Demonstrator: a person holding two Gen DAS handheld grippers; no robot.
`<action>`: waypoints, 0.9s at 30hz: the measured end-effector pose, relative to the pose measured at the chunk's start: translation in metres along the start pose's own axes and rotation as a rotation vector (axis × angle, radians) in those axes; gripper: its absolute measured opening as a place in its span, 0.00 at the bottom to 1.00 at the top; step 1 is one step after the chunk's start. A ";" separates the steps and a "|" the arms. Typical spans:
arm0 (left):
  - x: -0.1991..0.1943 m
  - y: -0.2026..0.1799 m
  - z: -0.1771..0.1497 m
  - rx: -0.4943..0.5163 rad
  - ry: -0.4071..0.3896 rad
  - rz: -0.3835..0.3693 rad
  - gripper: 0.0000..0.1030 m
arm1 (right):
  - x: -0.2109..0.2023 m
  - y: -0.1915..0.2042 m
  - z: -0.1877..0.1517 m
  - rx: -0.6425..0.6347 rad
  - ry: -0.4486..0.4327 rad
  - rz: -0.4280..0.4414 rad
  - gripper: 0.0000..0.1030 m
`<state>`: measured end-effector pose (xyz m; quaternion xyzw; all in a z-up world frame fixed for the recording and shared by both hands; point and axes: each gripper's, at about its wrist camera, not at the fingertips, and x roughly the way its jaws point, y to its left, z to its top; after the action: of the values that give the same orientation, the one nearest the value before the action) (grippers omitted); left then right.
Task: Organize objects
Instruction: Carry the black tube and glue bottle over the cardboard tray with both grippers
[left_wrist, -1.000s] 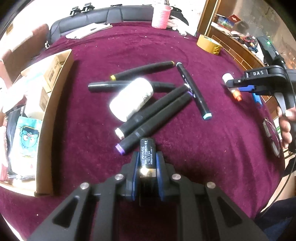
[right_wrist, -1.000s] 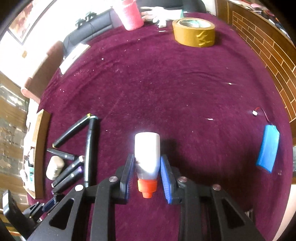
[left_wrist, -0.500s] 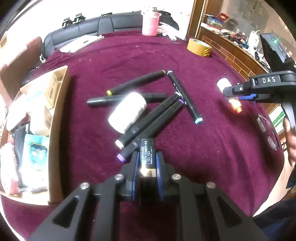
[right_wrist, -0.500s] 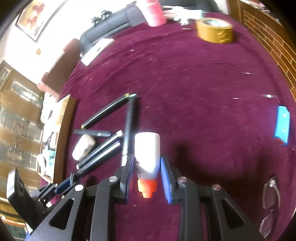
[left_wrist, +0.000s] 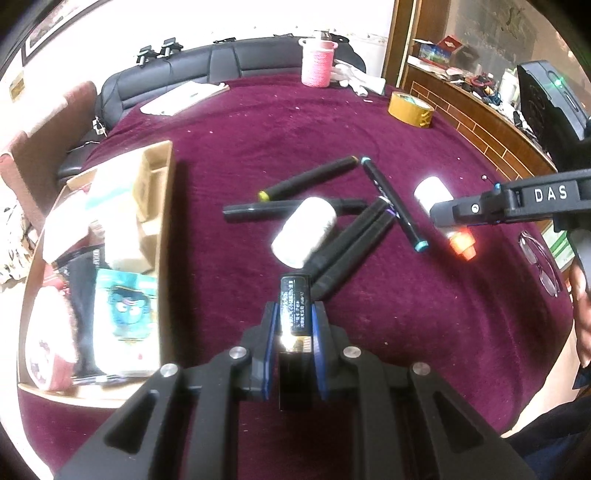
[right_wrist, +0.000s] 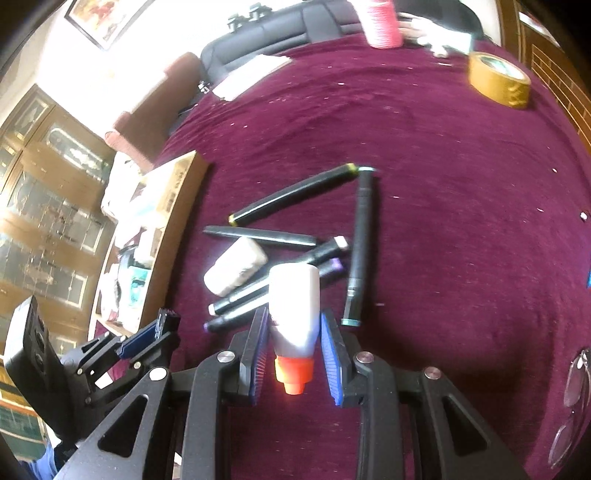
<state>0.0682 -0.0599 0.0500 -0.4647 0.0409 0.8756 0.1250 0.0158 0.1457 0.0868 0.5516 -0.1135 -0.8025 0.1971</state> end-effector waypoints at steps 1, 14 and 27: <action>-0.002 0.003 0.000 -0.004 -0.006 0.002 0.16 | 0.001 0.004 0.000 -0.006 0.001 0.000 0.29; -0.017 0.026 -0.001 -0.034 -0.047 0.018 0.16 | 0.011 0.038 0.003 -0.057 0.023 0.006 0.29; -0.037 0.057 0.002 -0.071 -0.102 0.019 0.16 | 0.024 0.080 0.011 -0.123 0.043 0.012 0.29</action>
<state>0.0717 -0.1213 0.0790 -0.4234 0.0077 0.9002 0.1018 0.0138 0.0630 0.1025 0.5548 -0.0633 -0.7948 0.2377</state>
